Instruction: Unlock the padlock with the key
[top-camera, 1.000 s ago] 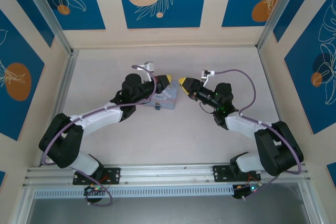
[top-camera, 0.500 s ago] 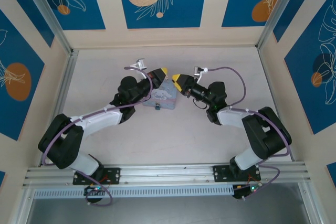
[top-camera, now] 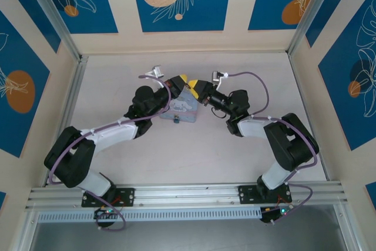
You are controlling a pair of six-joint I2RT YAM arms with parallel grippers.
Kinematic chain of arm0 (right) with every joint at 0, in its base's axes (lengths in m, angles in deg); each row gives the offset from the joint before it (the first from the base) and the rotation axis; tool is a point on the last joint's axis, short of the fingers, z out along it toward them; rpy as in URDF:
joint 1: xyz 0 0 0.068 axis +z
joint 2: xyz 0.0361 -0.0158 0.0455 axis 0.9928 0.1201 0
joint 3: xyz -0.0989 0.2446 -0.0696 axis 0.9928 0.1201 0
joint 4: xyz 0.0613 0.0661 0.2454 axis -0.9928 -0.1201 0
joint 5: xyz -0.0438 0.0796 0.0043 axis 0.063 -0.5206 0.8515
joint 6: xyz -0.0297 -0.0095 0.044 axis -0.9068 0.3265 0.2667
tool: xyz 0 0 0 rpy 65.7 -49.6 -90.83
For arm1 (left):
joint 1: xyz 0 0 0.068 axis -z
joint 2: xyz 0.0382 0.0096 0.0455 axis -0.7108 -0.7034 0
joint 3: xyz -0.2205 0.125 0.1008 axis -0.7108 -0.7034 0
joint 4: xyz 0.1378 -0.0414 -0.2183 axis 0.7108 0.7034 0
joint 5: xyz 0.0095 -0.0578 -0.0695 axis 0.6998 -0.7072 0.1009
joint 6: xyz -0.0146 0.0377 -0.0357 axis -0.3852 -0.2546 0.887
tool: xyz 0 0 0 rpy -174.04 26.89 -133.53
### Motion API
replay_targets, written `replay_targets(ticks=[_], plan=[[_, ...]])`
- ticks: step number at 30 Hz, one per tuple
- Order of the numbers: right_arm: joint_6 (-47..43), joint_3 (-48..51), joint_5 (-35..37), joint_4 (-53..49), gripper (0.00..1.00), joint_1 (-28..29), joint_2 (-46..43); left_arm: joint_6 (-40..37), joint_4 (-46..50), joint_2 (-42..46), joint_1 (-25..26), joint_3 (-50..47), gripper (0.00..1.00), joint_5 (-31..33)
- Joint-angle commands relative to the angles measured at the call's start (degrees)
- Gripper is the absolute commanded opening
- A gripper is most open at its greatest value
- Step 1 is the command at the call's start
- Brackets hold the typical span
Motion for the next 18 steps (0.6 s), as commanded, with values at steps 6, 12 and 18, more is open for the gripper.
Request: replay_targets(ticks=[6,12,18], plan=[[1.0,-1.2,0.3,4.1,0.35,1.1,1.9,0.6,-3.1,-1.1,0.7,-0.1,0.0,1.0],[1.2,-1.2,-0.2,4.7,0.3,1.1,2.1,0.6,-3.0,-1.2,0.7,0.0,0.0,1.0],[1.5,-1.4,-0.5,4.7,0.24,1.1,2.3,0.6,-2.9,-1.3,0.7,0.0,0.0,1.2]])
